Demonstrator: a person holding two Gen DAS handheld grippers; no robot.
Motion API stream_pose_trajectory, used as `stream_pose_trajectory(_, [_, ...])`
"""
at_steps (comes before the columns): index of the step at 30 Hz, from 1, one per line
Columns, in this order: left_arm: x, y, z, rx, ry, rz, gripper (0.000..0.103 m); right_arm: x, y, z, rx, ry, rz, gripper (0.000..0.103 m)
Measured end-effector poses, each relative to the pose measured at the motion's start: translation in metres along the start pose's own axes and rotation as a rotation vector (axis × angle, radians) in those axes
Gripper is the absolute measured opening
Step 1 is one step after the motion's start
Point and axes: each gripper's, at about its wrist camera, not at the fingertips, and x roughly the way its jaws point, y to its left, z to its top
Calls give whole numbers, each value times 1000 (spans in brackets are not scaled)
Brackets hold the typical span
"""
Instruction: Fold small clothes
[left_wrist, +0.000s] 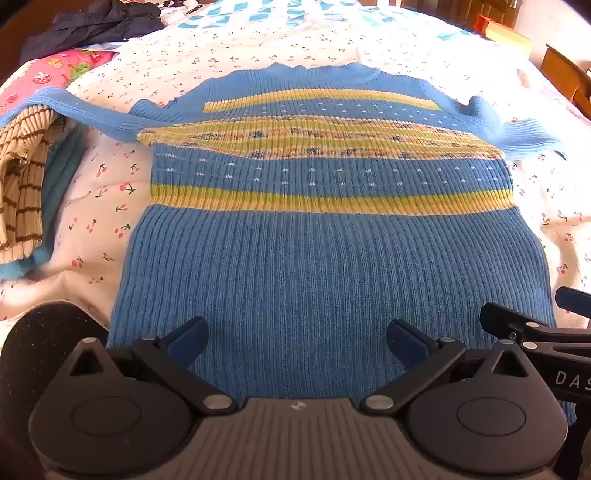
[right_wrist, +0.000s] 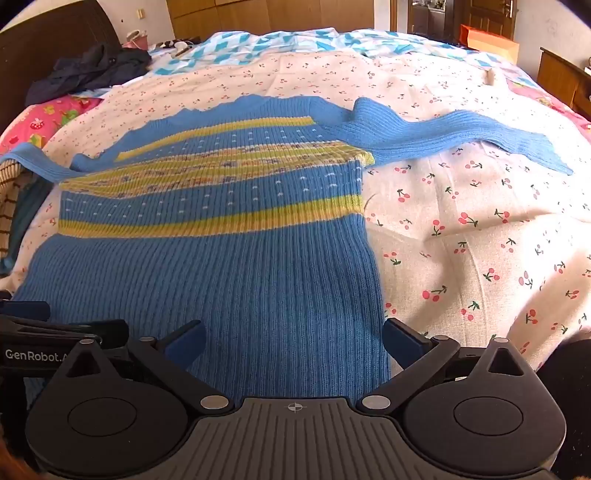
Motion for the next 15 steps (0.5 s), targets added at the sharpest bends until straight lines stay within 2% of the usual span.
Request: stream_pose_trajectory(15, [9,-9,-3,25,62,43,103,11,-1,-4,-6,48,-2,102])
